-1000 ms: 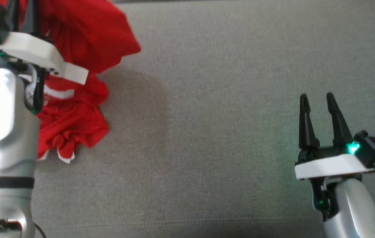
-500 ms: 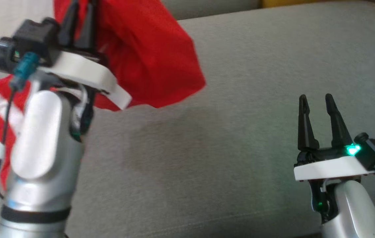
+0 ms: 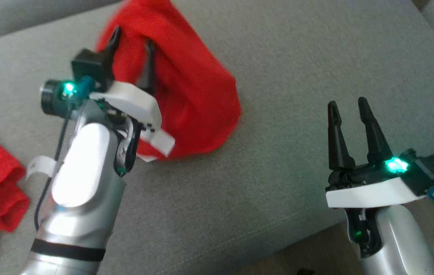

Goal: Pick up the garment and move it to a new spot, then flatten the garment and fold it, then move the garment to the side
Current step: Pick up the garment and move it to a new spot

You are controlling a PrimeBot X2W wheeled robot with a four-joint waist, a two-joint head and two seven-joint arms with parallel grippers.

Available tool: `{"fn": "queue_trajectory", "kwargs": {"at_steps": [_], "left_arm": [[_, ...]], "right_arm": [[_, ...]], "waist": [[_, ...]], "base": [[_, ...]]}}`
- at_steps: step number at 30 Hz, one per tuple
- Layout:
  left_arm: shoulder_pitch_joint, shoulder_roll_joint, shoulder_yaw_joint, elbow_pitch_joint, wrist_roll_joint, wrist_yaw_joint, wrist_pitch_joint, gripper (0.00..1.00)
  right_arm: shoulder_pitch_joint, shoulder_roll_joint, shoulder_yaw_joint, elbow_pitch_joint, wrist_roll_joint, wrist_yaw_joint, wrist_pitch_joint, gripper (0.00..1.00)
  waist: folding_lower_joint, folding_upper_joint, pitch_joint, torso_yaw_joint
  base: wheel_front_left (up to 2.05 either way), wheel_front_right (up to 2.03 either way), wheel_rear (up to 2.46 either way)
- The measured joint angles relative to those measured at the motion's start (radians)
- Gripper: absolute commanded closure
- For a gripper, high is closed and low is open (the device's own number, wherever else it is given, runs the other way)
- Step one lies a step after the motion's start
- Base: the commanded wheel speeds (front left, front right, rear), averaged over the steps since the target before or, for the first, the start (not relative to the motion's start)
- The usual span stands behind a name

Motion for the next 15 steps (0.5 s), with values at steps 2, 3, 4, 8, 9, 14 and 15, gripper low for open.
{"fn": "queue_trajectory", "kwargs": {"at_steps": [2, 3, 4, 8, 9, 14, 15], "left_arm": [[-0.001, -0.002, -0.002, 0.047, 0.004, 0.0, -0.021, 0.0], [-0.004, -0.001, -0.001, 0.065, 0.003, 0.001, -0.035, 0.0], [-0.008, -0.002, -0.001, 0.079, 0.003, 0.0, -0.048, 0.0], [-0.023, -0.002, 0.005, 0.101, -0.014, -0.001, -0.105, 0.0], [-0.023, -0.002, 0.008, 0.101, -0.019, -0.001, -0.116, 0.0], [-0.003, 0.008, 0.021, 0.077, -0.032, 0.0, -0.154, 0.0], [0.013, 0.011, 0.025, 0.063, -0.032, 0.0, -0.158, 0.0]], "right_arm": [[0.0, 0.0, -0.002, -0.006, 0.006, 0.0, 0.0, 0.0], [0.0, 0.0, -0.004, -0.007, 0.006, 0.0, 0.0, 0.0], [0.0, 0.0, -0.007, -0.007, 0.006, 0.0, 0.0, 0.0], [0.0, 0.0, -0.025, -0.007, 0.002, 0.0, 0.0, 0.0], [0.0, 0.0, -0.031, -0.007, -0.004, 0.0, 0.0, 0.0], [0.002, 0.0, -0.044, -0.004, -0.035, 0.0, -0.003, 0.0], [0.003, 0.0, -0.045, -0.001, -0.042, 0.0, -0.003, 0.0]], "waist": [[0.0, 0.0, 0.022, -0.012], [0.0, 0.0, 0.032, -0.014], [0.0, 0.0, 0.041, -0.015], [0.0, 0.0, 0.047, 0.017], [0.0, 0.0, 0.044, 0.03], [0.0, 0.0, 0.017, 0.106], [0.0, 0.0, 0.01, 0.122]], "base": [[0.0, 0.0, 0.0], [0.0, 0.0, 0.0], [0.0, 0.0, 0.0], [0.0, 0.0, 0.0], [0.0, 0.0, 0.0], [0.0, 0.0, 0.0], [0.0, 0.0, 0.0]]}}
